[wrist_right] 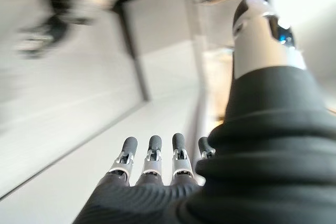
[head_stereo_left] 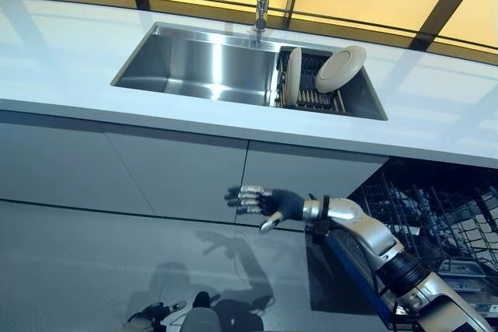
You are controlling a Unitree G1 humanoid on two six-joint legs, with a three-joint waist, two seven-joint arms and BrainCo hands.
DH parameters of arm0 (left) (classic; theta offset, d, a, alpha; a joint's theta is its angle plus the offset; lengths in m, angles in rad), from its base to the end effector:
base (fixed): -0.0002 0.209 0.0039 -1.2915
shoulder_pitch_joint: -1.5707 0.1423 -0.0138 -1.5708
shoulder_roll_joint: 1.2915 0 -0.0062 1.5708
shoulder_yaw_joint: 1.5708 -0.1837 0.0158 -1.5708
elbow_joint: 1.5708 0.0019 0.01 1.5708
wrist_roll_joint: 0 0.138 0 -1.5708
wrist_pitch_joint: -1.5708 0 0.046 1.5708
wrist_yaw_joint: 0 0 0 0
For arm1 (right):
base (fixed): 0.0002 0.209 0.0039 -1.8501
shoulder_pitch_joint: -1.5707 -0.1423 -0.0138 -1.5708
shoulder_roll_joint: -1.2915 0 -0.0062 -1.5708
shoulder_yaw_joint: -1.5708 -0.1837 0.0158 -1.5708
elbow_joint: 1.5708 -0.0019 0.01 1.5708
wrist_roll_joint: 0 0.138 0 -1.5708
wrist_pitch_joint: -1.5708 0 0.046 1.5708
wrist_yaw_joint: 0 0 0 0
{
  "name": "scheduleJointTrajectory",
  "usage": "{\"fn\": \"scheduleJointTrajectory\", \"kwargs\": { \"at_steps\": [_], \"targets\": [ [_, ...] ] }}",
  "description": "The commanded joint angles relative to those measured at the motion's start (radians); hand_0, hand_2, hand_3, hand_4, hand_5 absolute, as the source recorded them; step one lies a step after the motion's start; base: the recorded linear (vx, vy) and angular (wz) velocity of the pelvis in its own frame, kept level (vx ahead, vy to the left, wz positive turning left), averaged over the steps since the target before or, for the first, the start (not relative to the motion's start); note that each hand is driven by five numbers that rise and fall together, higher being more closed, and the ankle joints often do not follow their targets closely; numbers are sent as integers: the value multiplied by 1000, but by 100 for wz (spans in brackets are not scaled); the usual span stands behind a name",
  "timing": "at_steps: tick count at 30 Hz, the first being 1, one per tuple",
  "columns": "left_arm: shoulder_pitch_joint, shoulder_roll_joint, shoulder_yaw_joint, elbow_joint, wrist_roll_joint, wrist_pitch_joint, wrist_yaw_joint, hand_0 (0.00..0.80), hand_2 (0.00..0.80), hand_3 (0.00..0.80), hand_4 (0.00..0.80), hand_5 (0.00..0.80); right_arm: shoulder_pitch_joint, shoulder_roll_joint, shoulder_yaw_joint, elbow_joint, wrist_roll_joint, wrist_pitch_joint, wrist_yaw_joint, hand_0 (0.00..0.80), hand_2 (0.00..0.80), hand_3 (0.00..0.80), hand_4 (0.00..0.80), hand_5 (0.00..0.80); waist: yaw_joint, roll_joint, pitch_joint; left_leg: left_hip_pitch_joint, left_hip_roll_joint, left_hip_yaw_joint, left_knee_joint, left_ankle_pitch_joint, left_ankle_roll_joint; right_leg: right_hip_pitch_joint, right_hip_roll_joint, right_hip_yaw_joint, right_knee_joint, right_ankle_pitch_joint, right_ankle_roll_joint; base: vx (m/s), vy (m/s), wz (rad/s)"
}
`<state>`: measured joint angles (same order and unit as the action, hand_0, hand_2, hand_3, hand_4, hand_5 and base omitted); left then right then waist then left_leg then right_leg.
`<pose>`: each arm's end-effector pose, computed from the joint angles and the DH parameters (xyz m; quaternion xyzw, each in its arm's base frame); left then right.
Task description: Take plates into dishwasher
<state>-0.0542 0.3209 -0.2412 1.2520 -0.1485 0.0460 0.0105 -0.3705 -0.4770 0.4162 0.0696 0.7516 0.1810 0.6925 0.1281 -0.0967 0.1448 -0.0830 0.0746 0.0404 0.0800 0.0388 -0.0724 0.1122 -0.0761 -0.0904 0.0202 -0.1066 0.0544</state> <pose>0.0847 0.2471 -0.1073 0.1450 0.5842 0.0455 0.7973 0.2568 -0.1473 0.0886 0.0891 0.0391 0.5412 0.8353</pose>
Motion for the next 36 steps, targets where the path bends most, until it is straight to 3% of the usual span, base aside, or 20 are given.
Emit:
{"fn": "scheduleJointTrajectory", "kwargs": {
  "at_steps": [1, 2, 3, 4, 6, 7, 9, 11, 12, 14, 16, 18, 21, 24, 26, 33, 36],
  "targets": [
    [-2, 8, 29, 43, 35, -56, -9, 0, 0, 0, 0, 0, -35, 30, -177, -6, 177, -66, -64, 0, 0, 0, 0, 0, 5, -23, -41, -139, 9, -35, 95, 16, 24, 105, -131, -2, -13, 80, 103, 118, 133, -3],
    [-10, 17, 20, 36, 52, -47, -22, 0, 0, 0, 0, 0, -37, 39, -259, 30, 223, -95, -102, 0, 0, 0, 0, 0, -3, -28, -48, -118, -26, -28, 95, -7, 51, 79, -162, 1, 92, 164, 120, 134, 182, -4],
    [-11, 20, 15, 29, 55, -41, -26, 0, 0, 0, 0, 0, -40, 43, -285, 34, 252, -108, -123, 0, 0, 0, 0, 0, -13, -18, -47, -85, -34, -28, 76, -9, 61, 13, -183, 18, 223, 244, 127, 163, 269, -1],
    [-8, 24, 11, 15, 56, -28, -29, 0, 0, 0, 0, 0, -46, 45, -314, 36, 270, -143, -157, 0, 0, 0, 0, 0, -39, 13, -32, -23, -32, -37, 47, -20, 72, -123, -185, 52, 404, 301, 126, 179, 275, -5],
    [4, 34, 2, 11, 51, -20, -27, 0, 0, 0, 0, 0, -90, 9, -351, 70, 321, -169, -195, 0, 0, 0, 0, 0, -73, 40, -19, 39, -34, -48, 15, -25, 81, -226, -138, 82, 454, 287, 103, 258, 168, 1],
    [8, 47, -5, 16, 33, -20, -27, 0, 0, 0, 0, 0, -118, -16, -366, 81, 355, -198, -259, 0, 0, 0, 0, 0, -89, 40, -14, 63, -41, -56, 0, -28, 80, -239, -112, 89, 403, 270, 89, 324, -34, 27],
    [7, 59, 3, 39, 20, -30, -33, 0, 0, 0, 0, 0, -168, -74, -409, 109, 402, -244, -374, 0, 0, 0, 0, 0, -115, 28, -11, 108, -54, -70, -6, -53, 72, -235, -103, 81, 182, 253, 74, 386, -173, 24],
    [-10, 63, 19, 54, -2, -25, -32, 0, 0, 0, 0, 0, -247, -128, -459, 177, 411, -275, -549, 0, 0, 0, 0, 0, -137, 19, -4, 161, -60, -77, 13, -120, 68, -268, -112, 71, 23, 327, 87, 362, -236, 14],
    [-20, 65, 24, 48, -23, -11, -32, 0, 0, 0, 0, 0, -301, -152, -471, 230, 403, -287, -595, 0, 0, 0, 0, 0, -135, 18, 5, 177, -53, -76, 42, -158, 66, -277, -115, 60, 1, 351, 91, 198, -232, 24],
    [-30, 64, 16, 46, -57, 10, -9, 0, 0, 0, 0, 0, -380, -172, -469, 266, 355, -300, -751, 0, 0, 0, 0, 0, -125, 7, 12, 154, -43, -55, 109, -194, 73, -255, -105, 63, 47, 294, 85, 133, -194, 15],
    [-29, 53, 21, 43, -93, 40, 5, 0, 0, 0, 0, 0, -407, -200, -443, 295, 270, -283, -877, 0, 0, 0, 0, 0, -121, 5, 1, 157, -35, -77, 128, -191, 64, -233, -97, 70, 72, 265, 82, 176, -75, 19],
    [-38, 43, 16, 55, -52, 44, -31, 0, 0, 0, 0, 0, -429, -240, -419, 344, 234, -247, -907, 0, 0, 0, 0, 0, -115, 2, -8, 168, -16, -76, 92, -161, 50, -202, -97, 58, 43, 258, 75, 178, -36, 26],
    [-52, 21, -5, 75, -59, 43, -25, 0, 0, 0, 0, 0, -474, -289, -381, 425, 228, -234, -876, 0, 0, 0, 0, 0, -108, -1, -21, 169, -6, -79, 39, -119, 31, -161, -91, 51, -2, 258, 70, 125, 13, 13],
    [-65, -1, -25, 75, -41, 37, -28, 0, 0, 0, 0, 0, -550, -328, -318, 497, 193, -167, -877, 0, 0, 0, 0, 0, -100, 4, -33, 180, -4, -96, -33, -86, 9, -137, -101, 32, -21, 253, 76, 108, 68, 2],
    [-68, -5, -45, 65, -23, 39, -30, 0, 0, 0, 0, 0, -586, -340, -280, 534, 136, -144, -889, 0, 0, 0, 0, 0, -95, 8, -32, 189, -5, -100, -56, -79, 5, -137, -110, 18, -10, 246, 82, 110, 73, 6],
    [-65, 15, -103, 38, -3, 46, -38, 0, 0, 0, 0, 0, -737, -381, -229, 740, 31, -109, -1127, 0, 0, 0, 0, 0, -68, 11, -22, 218, -5, -106, -77, -85, 10, -137, -141, -12, 35, 228, 104, 119, 14, 13],
    [-64, 24, -113, 38, -7, 57, -38, 0, 0, 0, 0, 0, -817, -416, -165, 809, -54, -38, -1097, 0, 0, 0, 0, 0, -56, 7, -25, 216, 2, -102, -48, -98, 6, -127, -143, -22, 50, 207, 97, 120, -31, 7]
  ]
}}
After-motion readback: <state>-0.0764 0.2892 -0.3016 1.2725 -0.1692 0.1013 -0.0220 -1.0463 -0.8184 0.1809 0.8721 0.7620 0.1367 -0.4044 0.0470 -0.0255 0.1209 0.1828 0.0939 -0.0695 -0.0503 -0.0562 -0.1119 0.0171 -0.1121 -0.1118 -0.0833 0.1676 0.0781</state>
